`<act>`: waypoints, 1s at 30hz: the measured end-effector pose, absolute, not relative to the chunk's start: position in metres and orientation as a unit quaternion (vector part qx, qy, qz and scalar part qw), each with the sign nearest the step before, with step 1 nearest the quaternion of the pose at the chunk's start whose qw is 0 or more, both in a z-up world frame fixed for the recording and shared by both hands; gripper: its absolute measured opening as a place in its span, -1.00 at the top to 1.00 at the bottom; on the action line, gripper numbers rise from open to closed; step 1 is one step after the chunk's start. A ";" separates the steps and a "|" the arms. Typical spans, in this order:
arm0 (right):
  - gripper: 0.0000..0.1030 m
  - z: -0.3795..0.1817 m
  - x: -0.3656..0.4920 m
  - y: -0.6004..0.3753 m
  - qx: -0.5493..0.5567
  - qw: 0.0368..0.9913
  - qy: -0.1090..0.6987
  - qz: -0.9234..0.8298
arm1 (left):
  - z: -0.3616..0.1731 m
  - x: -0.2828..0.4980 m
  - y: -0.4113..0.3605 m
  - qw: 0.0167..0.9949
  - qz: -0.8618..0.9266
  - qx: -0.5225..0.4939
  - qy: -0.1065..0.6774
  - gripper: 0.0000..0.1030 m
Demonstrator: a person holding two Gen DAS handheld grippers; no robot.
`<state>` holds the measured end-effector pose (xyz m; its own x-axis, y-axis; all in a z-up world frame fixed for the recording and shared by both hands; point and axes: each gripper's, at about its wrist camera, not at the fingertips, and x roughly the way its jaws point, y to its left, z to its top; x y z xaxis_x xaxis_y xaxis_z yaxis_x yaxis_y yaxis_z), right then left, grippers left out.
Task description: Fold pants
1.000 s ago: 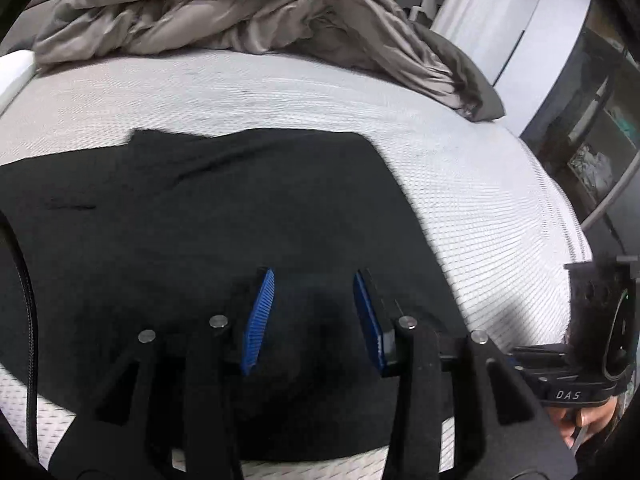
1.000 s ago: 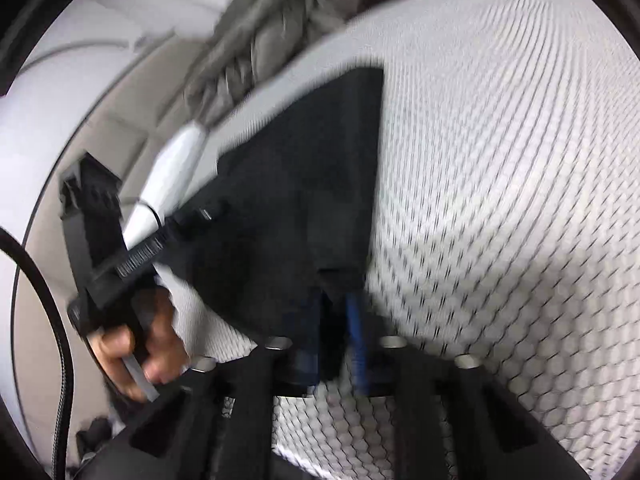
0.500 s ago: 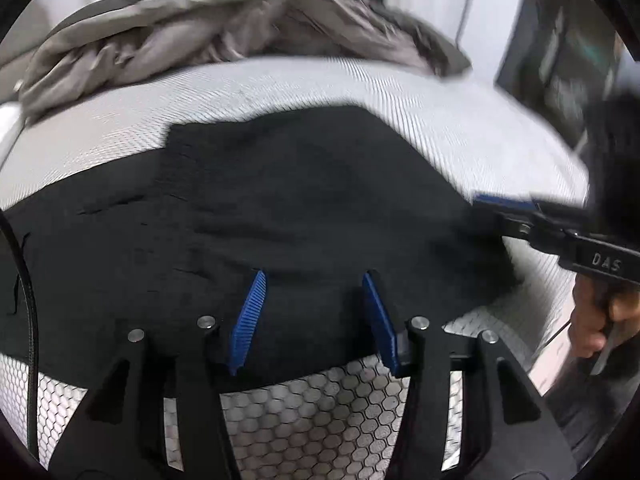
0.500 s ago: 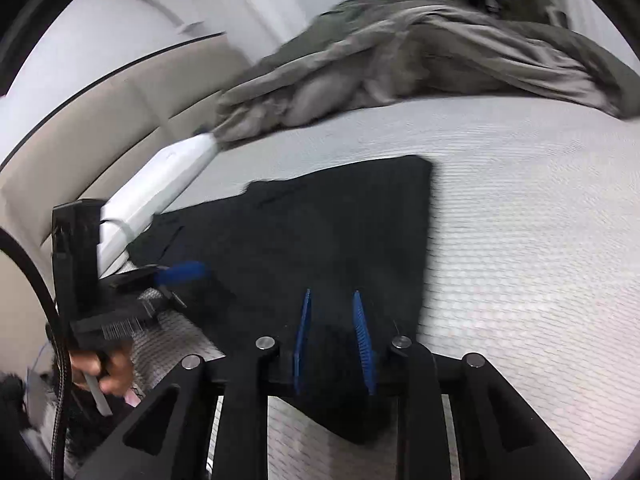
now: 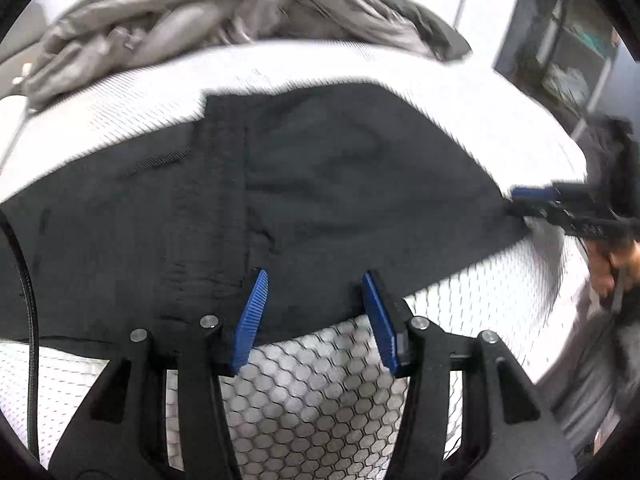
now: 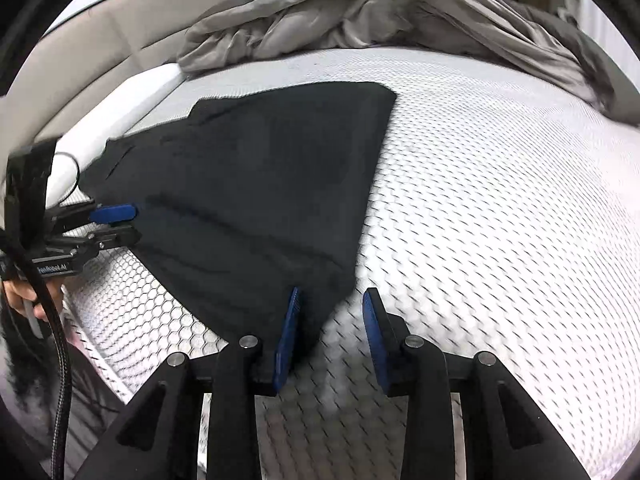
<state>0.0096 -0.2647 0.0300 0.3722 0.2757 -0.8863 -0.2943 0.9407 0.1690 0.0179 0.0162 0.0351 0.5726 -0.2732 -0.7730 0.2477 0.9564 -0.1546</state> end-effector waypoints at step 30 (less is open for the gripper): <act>0.22 0.041 0.081 -0.178 -0.031 0.853 0.496 0.157 | 0.033 0.091 -0.019 0.884 -0.146 -0.005 0.444 -0.01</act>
